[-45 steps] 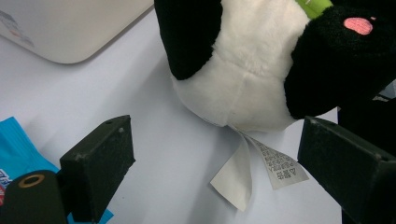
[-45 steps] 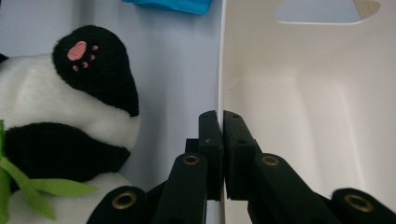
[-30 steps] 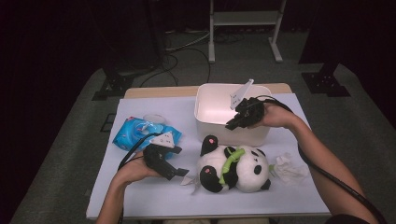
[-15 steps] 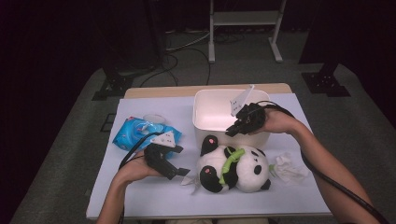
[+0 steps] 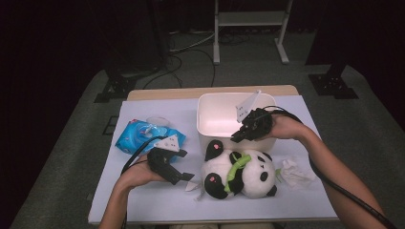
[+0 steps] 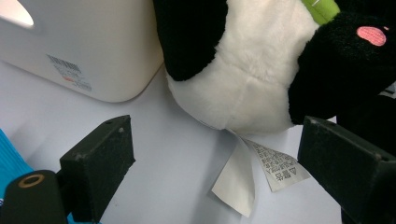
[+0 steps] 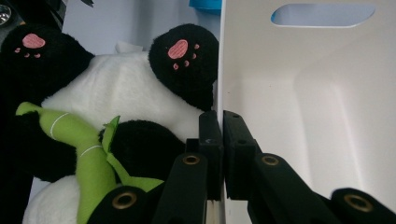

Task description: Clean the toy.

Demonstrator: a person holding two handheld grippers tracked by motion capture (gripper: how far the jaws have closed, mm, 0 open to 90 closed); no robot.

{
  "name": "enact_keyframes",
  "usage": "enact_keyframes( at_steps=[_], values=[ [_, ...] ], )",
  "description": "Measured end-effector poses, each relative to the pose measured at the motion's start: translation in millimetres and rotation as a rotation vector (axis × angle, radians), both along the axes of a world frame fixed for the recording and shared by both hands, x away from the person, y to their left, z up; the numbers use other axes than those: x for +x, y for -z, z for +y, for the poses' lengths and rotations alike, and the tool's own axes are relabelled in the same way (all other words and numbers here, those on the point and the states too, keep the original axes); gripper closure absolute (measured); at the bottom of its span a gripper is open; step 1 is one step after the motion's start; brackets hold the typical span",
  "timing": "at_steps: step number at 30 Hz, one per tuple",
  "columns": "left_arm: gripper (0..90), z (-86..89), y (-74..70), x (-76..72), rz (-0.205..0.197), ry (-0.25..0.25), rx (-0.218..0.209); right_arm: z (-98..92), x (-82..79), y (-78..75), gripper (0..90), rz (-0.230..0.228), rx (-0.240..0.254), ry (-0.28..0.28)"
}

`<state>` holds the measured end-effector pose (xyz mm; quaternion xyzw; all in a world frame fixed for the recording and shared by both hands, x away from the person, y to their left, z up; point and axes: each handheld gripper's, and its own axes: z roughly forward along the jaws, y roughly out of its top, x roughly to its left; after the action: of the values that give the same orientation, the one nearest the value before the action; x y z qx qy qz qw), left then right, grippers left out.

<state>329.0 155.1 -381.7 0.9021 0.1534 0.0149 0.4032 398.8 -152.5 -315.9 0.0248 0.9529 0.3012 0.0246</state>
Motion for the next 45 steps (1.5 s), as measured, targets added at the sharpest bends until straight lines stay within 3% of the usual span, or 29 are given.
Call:
enact_keyframes(
  at_steps=[14, 20, 24, 25, 27, 31, 38, 45],
  values=[
    [10.0, 2.2, 0.3, -0.9, 0.001, -0.009, -0.001, -1.1, -1.3, -0.3, 86.5, 0.000, 0.002, -0.011],
    [10.0, 3.5, 1.0, -0.5, -0.001, -0.017, -0.009, -1.2, -0.8, -0.7, 81.1, 0.005, 0.003, 0.006],
    [10.0, 3.7, 0.3, -0.6, -0.006, -0.018, -0.008, -3.0, -2.5, -0.8, 72.3, -0.005, 0.005, 0.015],
    [10.0, 3.0, 0.8, -0.9, -0.005, -0.016, -0.006, -5.5, -2.4, -1.4, 66.5, 0.005, 0.010, 0.035],
    [10.1, 2.6, 1.3, -1.0, -0.004, -0.016, -0.006, -7.1, -2.8, -2.0, 65.1, 0.005, 0.014, 0.046],
    [10.0, 3.4, 2.0, -0.4, -0.004, -0.015, -0.007, -16.2, -6.5, -9.6, 54.5, 0.005, 0.048, 0.082],
    [10.0, 4.9, 1.7, 0.1, -0.006, -0.021, -0.010, -31.3, -19.0, -26.1, 46.1, -0.023, 0.079, 0.114],
    [8.9, 6.9, 2.3, 1.0, -0.007, -0.038, -0.026, -35.9, -41.0, -35.3, 42.7, -0.042, 0.106, 0.088]
  ],
)
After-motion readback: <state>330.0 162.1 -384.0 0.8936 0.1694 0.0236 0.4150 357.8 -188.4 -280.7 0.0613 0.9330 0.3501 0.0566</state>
